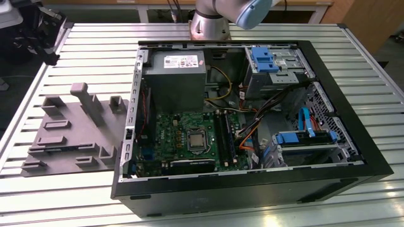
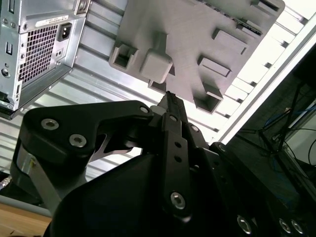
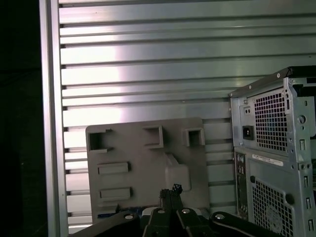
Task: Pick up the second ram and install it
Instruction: 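Reach for the second ram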
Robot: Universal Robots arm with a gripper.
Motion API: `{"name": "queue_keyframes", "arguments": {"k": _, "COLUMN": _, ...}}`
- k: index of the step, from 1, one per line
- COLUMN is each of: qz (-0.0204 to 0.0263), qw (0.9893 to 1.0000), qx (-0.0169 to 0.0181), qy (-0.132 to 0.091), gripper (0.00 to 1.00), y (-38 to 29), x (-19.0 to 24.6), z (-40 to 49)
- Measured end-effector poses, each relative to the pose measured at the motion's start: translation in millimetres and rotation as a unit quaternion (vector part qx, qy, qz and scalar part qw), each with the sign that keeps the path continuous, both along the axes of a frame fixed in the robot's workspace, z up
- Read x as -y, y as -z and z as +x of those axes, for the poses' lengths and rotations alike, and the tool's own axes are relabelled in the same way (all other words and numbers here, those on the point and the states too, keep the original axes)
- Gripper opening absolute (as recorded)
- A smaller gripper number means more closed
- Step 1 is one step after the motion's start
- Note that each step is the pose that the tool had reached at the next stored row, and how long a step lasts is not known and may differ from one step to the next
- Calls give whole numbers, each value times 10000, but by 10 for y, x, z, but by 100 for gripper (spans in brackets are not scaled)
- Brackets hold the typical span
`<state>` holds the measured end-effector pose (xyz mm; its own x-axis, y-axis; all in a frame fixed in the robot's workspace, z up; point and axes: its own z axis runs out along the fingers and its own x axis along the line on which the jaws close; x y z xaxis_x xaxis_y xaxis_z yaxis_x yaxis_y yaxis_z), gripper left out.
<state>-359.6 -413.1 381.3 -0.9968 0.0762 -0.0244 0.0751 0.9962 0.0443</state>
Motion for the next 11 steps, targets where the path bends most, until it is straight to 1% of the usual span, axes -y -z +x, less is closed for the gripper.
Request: {"name": "queue_keyframes", "arguments": {"k": 11, "qz": 0, "qw": 10000, "qx": 0, "qy": 0, "gripper": 11, "y": 10, "x": 19, "z": -72}}
